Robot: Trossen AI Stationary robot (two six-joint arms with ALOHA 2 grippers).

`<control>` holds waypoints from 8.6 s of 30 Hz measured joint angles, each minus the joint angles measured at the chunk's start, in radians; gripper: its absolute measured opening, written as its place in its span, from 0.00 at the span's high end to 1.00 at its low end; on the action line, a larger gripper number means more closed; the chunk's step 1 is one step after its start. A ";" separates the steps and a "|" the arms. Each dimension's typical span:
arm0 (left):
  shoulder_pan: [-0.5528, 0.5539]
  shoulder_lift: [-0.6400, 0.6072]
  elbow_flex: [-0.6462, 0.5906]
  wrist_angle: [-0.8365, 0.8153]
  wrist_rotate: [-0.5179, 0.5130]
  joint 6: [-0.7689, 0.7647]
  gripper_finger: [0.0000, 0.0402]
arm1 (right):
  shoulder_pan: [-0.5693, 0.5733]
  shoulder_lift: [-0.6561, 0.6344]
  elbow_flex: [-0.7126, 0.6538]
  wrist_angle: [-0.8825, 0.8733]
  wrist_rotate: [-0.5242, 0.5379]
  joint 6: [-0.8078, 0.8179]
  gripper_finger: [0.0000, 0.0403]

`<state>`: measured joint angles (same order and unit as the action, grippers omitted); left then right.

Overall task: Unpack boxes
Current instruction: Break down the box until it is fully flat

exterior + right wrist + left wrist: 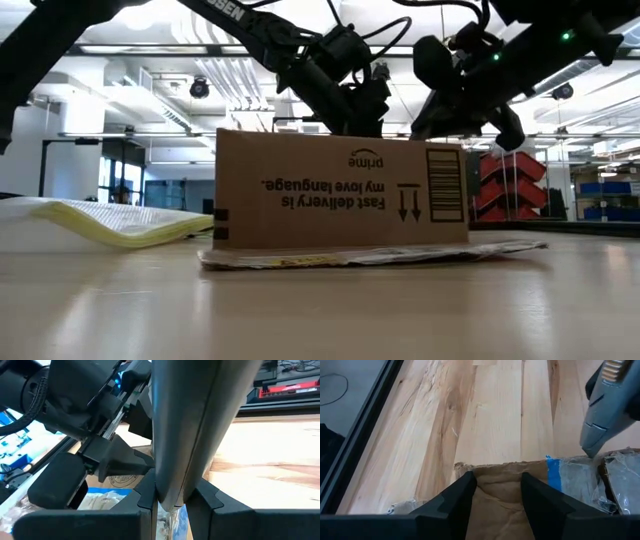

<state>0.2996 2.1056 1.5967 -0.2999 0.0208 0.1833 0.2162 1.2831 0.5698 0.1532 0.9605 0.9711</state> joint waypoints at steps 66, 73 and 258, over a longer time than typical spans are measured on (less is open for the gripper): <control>-0.382 -0.378 -0.011 -0.609 -0.088 -0.201 0.69 | -0.029 -0.253 0.299 -1.284 -0.783 0.178 0.88; -0.380 -0.396 -0.011 -0.849 -0.309 -0.232 0.67 | -0.326 -0.241 0.123 -1.262 -1.080 0.020 0.88; -0.832 -0.739 -0.696 -0.162 -0.821 -0.717 0.70 | 0.404 0.353 1.033 -0.768 0.322 -1.240 1.00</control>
<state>-0.5320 1.3666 0.9005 -0.4618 -0.8002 -0.5339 0.6205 1.6360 1.6024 -0.6146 1.2825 -0.2691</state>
